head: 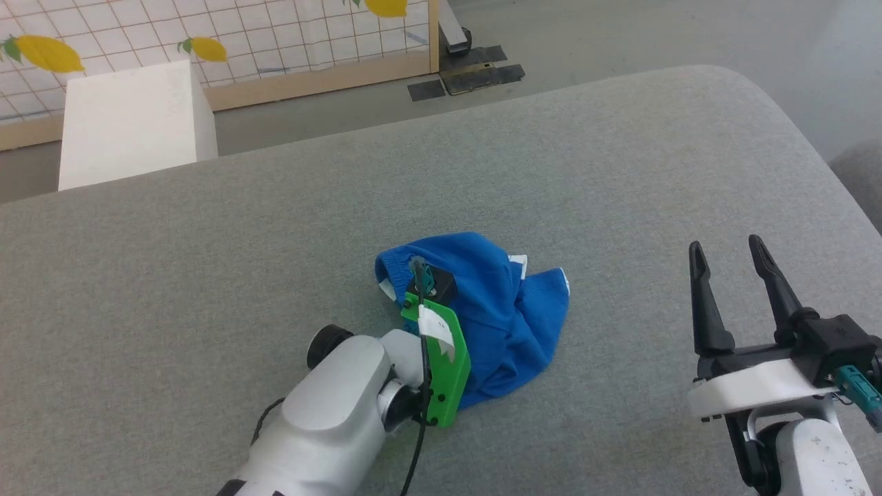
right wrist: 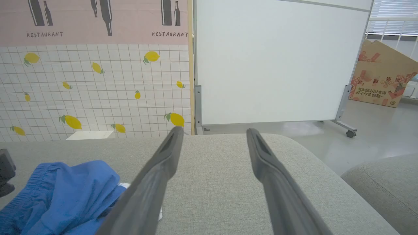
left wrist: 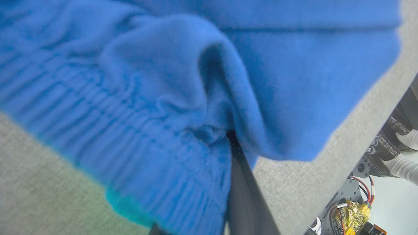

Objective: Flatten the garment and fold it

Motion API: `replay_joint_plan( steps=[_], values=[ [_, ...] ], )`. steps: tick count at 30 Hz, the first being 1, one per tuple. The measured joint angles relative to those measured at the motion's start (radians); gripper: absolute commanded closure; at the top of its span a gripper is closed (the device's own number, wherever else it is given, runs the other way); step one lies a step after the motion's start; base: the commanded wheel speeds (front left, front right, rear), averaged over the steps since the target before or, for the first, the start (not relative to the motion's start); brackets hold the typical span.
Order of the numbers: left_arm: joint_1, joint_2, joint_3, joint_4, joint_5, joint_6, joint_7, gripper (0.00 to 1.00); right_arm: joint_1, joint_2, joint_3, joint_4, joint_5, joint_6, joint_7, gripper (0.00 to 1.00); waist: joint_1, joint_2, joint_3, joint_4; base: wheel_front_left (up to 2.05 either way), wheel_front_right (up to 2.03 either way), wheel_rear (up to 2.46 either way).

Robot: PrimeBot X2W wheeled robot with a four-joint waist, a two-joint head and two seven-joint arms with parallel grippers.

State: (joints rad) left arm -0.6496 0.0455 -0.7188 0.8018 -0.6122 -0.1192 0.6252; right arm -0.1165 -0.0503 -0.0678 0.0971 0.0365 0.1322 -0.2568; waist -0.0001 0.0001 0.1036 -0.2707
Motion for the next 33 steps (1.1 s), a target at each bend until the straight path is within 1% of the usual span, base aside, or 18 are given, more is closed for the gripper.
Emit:
replay_joint_plan(
  steps=[1, 2, 3, 6, 11, 12, 13, 18, 21, 25, 29, 33],
  values=[
    [0.000, -0.002, -0.001, 0.000, -0.001, 0.002, -0.001, 0.93, 0.002, 0.000, -0.001, 0.000, 0.000, 0.000, 0.000, 0.00, 0.0000, 0.0000, -0.002, 0.002, 0.00, 0.00, 0.00],
    [0.000, -0.002, -0.001, -0.002, -0.003, 0.002, -0.006, 0.42, 0.005, 0.000, -0.002, 0.000, 0.000, 0.000, 0.000, 0.00, 0.0000, 0.0000, -0.004, 0.005, 0.00, 0.00, 0.00],
    [0.001, -0.003, 0.001, -0.003, -0.008, 0.002, -0.013, 0.00, 0.009, 0.000, -0.001, 0.000, 0.000, 0.000, 0.000, 0.00, 0.0000, 0.0000, -0.006, 0.008, 0.00, 0.00, 0.00],
    [0.001, -0.005, -0.007, -0.013, -0.003, 0.003, -0.070, 0.00, 0.020, 0.000, 0.002, 0.002, -0.002, 0.000, 0.000, 0.00, 0.0000, 0.0000, -0.013, 0.021, 0.00, 0.00, 0.00],
    [-0.001, 0.009, 0.003, -0.060, 0.039, 0.028, -0.300, 0.00, 0.024, 0.000, 0.001, 0.002, -0.004, 0.000, 0.000, 0.00, 0.0000, 0.0000, -0.024, 0.051, 0.00, 0.00, 0.00],
    [-0.002, 0.013, 0.010, -0.073, 0.049, 0.038, -0.354, 0.00, 0.027, 0.000, 0.002, 0.002, -0.008, 0.000, 0.000, 0.00, 0.0001, 0.0000, -0.028, 0.059, 0.00, 0.00, 0.00],
    [-0.002, 0.014, 0.017, -0.081, 0.057, 0.043, -0.387, 0.00, 0.030, 0.000, 0.001, 0.002, -0.011, 0.000, 0.000, 0.00, 0.0001, 0.0000, -0.031, 0.064, 0.00, 0.00, 0.00],
    [0.000, 0.026, 0.082, -0.144, 0.063, 0.098, -0.592, 0.00, 0.037, 0.000, -0.003, -0.004, -0.016, 0.000, 0.002, 0.00, 0.0001, 0.0000, -0.046, 0.097, 0.00, 0.00, 0.00],
    [0.013, 0.041, 0.116, -0.186, 0.064, 0.121, -0.686, 0.00, 0.037, 0.000, -0.005, -0.012, -0.017, 0.000, 0.003, 0.00, 0.0001, 0.0000, -0.053, 0.116, 0.00, 0.00, 0.00],
    [0.053, 0.076, 0.173, -0.251, 0.058, 0.151, -0.811, 0.00, 0.038, 0.000, -0.013, -0.018, -0.018, 0.000, 0.010, 0.00, 0.0001, 0.0000, -0.060, 0.138, 0.00, 0.00, 0.00],
    [0.118, 0.110, 0.242, -0.332, 0.056, 0.171, -0.872, 0.00, 0.041, 0.000, -0.025, -0.027, -0.020, 0.000, 0.010, 0.00, 0.0001, 0.0000, -0.064, 0.158, 0.00, 0.00, 0.00],
    [0.208, 0.136, 0.329, -0.435, 0.064, 0.174, -0.879, 0.00, 0.044, 0.000, -0.034, -0.041, -0.020, 0.000, 0.010, 0.00, 0.0001, 0.0000, -0.063, 0.177, 0.00, 0.00, 0.00]
  ],
)
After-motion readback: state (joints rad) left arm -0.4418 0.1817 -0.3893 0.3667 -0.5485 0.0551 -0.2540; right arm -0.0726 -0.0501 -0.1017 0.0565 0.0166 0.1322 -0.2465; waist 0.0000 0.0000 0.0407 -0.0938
